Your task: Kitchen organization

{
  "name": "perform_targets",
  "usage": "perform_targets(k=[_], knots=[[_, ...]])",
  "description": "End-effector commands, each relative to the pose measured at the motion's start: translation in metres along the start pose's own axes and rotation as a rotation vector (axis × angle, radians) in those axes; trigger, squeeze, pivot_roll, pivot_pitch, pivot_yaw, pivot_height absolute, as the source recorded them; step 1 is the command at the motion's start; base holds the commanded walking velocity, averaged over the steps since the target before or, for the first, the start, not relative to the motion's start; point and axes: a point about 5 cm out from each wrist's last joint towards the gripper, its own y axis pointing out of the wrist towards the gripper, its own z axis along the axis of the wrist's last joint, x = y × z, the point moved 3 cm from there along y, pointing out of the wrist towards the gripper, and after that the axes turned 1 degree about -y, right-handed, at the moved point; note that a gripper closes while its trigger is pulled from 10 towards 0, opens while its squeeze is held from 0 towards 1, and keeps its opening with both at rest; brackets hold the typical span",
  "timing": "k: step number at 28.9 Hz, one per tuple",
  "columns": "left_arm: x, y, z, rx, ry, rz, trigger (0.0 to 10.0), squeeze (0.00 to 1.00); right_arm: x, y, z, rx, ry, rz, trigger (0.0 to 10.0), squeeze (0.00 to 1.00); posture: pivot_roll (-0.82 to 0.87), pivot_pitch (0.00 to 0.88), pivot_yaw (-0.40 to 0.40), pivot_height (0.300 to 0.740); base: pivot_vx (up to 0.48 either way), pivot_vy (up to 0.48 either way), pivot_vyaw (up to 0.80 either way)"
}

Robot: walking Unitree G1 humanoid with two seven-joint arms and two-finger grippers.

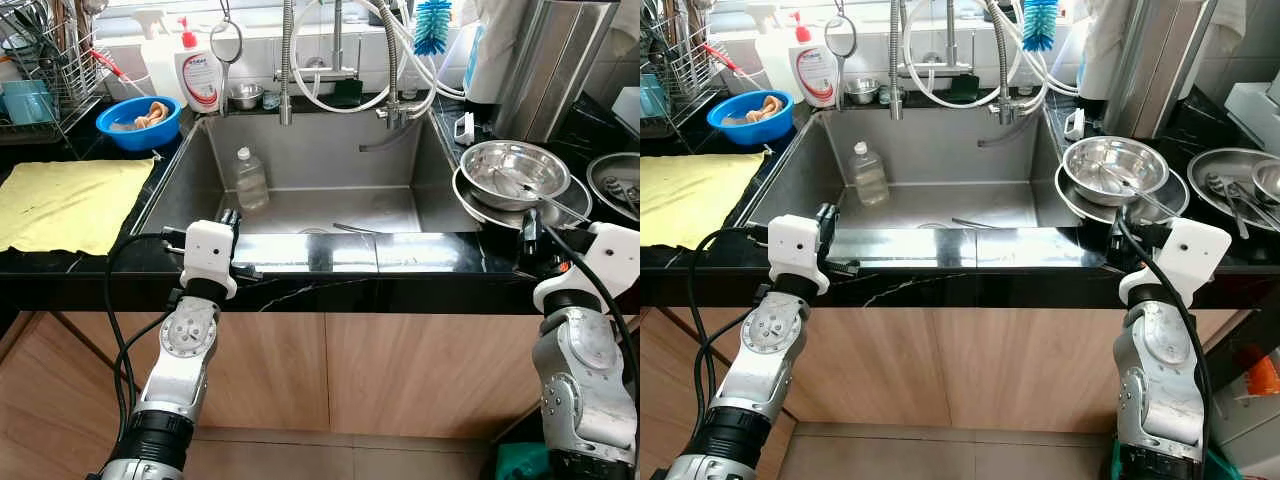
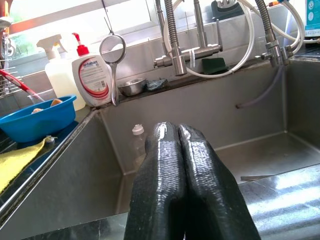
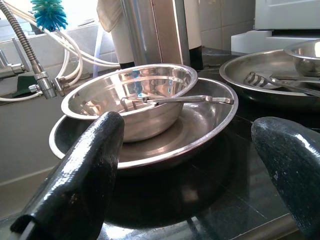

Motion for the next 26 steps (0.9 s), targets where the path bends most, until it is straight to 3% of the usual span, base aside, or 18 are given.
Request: perform_targets(k=[1,7,18,26], knots=[[-0.003,-0.001,-0.003,-0.014,0.019,0.003,10.0,0.00,0.000,0.003,0.000,-0.005,0.005,-0.001,10.0,0.00,-0.24,0.000,0.049,0.731,0.000,0.000,0.00],[-0.002,0.000,-0.002,-0.012,0.017,0.001,10.0,0.00,0.004,0.010,0.001,0.002,-0.009,-0.022,10.0,0.00,-0.24,0.000,0.050,0.731,0.000,0.000,0.00],[-0.004,-0.001,-0.002,-0.013,0.022,0.007,10.0,0.00,-0.013,0.021,0.007,0.033,0.008,0.046,10.0,0.00,-0.23,0.000,0.051,0.731,0.000,0.000,0.00],[-0.005,-0.002,-0.001,-0.014,0.025,0.007,10.0,0.00,-0.011,0.023,0.005,0.035,0.006,0.015,10.0,0.00,-0.23,0.000,0.054,0.731,0.000,0.000,0.00]])
